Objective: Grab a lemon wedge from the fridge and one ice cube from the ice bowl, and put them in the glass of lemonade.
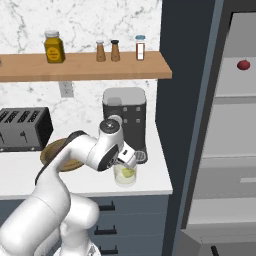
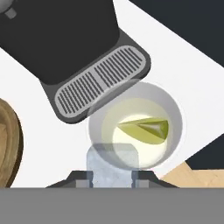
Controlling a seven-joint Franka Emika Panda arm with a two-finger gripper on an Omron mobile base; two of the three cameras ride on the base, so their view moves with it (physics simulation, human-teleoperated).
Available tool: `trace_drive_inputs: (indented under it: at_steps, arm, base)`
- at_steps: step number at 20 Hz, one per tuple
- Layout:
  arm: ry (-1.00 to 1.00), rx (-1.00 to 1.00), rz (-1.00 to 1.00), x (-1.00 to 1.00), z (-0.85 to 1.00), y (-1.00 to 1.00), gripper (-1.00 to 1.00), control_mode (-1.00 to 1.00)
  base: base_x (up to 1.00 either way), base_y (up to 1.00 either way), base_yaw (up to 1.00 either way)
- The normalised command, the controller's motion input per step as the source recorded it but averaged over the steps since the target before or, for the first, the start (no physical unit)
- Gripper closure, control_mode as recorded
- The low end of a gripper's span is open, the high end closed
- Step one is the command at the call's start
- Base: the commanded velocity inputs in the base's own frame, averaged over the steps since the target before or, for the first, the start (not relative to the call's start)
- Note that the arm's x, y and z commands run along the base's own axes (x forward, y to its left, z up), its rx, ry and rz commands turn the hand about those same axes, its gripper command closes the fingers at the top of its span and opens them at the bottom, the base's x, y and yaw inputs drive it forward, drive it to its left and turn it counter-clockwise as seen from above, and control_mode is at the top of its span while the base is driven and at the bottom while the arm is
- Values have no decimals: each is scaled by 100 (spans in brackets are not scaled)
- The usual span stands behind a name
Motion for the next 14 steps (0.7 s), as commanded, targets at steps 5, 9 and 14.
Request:
trace_drive_inputs:
  at_steps: [5,9,14]
  arm:
    - [0,0,0,14,-26,-21,100,-100]
    - [0,0,0,30,-31,-6,100,-100]
    - [0,0,-1,45,-31,0,100,-100]
  base:
    - [0,0,0]
    - [0,0,0]
    - [0,0,0]
